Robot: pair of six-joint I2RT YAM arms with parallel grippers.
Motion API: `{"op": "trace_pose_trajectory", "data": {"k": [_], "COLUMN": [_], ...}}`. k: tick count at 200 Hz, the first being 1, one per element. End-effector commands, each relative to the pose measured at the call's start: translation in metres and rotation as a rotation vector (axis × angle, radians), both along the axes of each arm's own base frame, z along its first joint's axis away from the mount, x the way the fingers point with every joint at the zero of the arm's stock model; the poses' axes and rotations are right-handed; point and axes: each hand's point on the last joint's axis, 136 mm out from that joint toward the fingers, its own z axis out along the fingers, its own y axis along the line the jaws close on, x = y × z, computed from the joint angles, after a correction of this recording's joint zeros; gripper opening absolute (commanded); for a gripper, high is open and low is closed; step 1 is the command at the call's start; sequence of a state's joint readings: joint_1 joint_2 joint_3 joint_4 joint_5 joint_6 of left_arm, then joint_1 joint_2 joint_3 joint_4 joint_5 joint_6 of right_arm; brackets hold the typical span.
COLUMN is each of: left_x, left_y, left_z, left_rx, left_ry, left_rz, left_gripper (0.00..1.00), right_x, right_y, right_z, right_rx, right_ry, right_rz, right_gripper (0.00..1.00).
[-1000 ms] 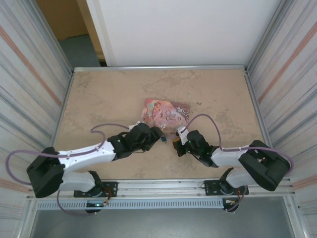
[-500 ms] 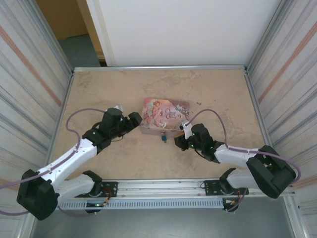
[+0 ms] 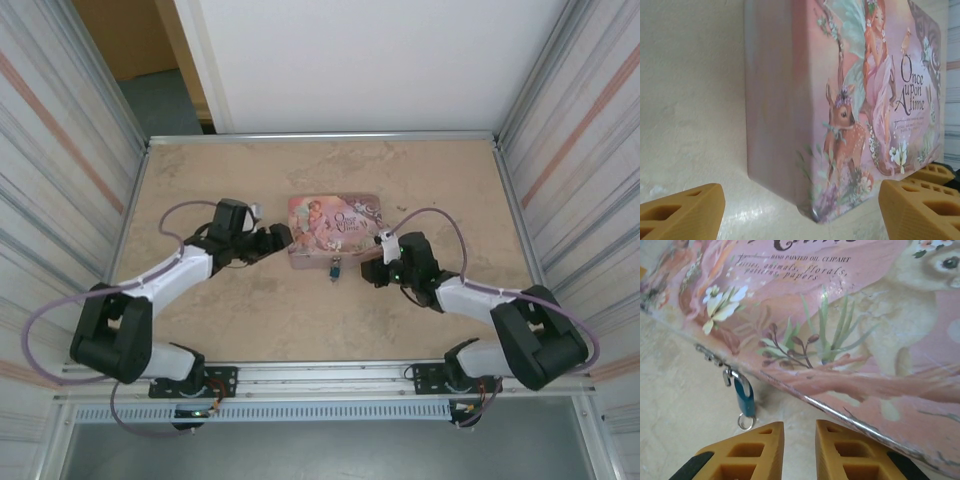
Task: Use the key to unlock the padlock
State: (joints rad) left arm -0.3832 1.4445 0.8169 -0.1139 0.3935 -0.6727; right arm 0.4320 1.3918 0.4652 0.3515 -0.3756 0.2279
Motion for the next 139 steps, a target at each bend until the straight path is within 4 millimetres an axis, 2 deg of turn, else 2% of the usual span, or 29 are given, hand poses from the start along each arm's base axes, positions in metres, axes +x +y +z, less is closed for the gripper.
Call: {"op": "trace_pose_trajectory", "data": {"k": [1,31,63,109,139], "left_x": [0.017,0.027,0.029,0.02,0.011], "left_y": [-0.004,-0.015,-0.014,-0.02,-0.023], "left_z": [0.002,-0.007,-0.021,-0.043,-0.06], "left_rx": [0.023,0.003,0.02,0.028,0.04], "left_ry": [-0.047,-0.014,0.015,0.061,0.093], "left_rz": [-0.042,-0.068,-0.057,-0.056,-0.03], "left_gripper": [0.8,0.78,0.77,0.71,0.66], "right_x": [0.017,0.027,0.013,-0.012,-0.014], "right_y": [0.008,0.005,-0.002,0.001,0.01], "right_z": [0.009,0.015,0.018,0.005,-0.002], "right_rx": [0.031,0.077,0.162,0.224,0.268], "right_ry": [-0.031,-0.029,0.016,0.088,0.108], "right_rz": [0.05,0.003,-0.076,-0.123,-0.115], "right_gripper": [0.22,0.26,0.35,0.48,0.49]}}
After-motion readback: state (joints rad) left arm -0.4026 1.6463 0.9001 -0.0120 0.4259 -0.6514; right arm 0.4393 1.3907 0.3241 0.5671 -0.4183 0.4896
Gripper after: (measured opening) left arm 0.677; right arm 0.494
